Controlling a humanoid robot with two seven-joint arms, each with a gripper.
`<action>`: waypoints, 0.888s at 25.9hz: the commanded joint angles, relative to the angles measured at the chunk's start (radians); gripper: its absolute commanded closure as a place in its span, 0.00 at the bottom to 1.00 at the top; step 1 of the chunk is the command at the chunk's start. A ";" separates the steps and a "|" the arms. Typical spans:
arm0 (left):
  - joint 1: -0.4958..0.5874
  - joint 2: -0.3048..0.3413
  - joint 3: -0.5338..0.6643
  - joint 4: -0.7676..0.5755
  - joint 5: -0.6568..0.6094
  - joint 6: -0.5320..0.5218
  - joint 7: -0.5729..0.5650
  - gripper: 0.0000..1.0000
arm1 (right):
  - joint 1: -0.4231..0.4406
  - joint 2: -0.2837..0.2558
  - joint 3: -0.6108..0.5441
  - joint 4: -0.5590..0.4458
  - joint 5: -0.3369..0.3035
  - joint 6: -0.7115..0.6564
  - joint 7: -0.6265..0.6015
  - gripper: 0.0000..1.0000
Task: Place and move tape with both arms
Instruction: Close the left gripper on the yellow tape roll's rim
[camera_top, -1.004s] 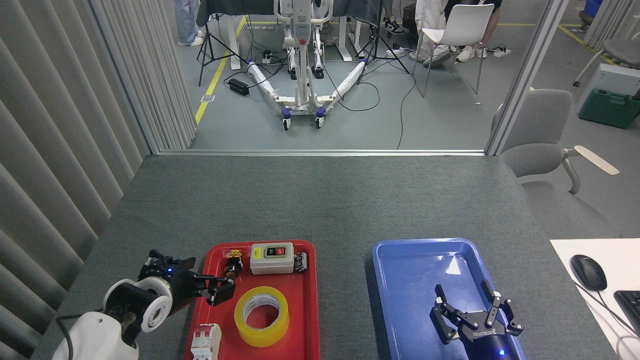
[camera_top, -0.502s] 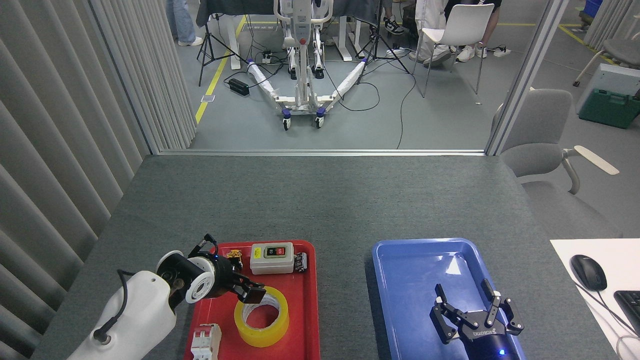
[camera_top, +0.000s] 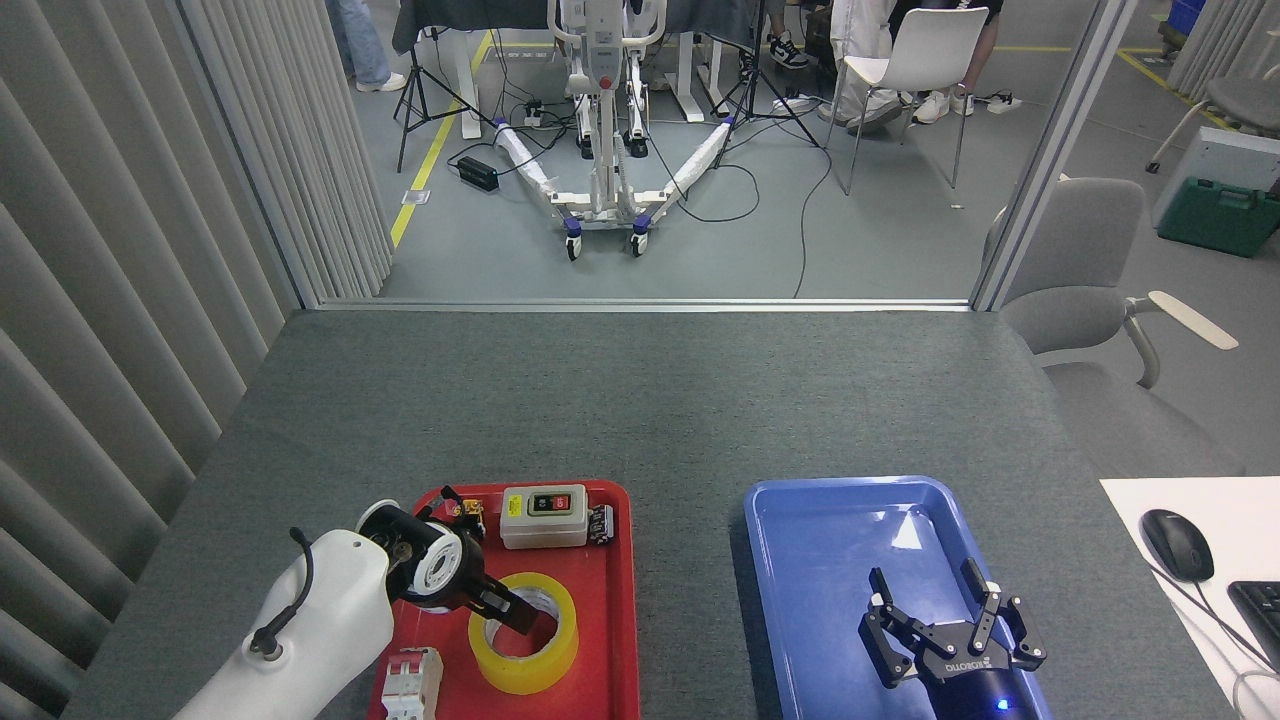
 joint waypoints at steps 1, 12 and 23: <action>-0.001 -0.006 0.006 0.054 -0.006 0.001 -0.003 0.02 | 0.000 0.002 0.000 0.001 0.001 0.000 0.000 0.00; -0.001 -0.027 0.009 0.095 -0.015 -0.057 -0.004 1.00 | 0.000 0.008 0.000 0.001 0.002 0.000 0.000 0.01; -0.100 -0.021 0.170 0.088 0.210 -0.741 0.031 1.00 | 0.000 0.010 0.000 0.001 0.002 0.000 0.000 0.00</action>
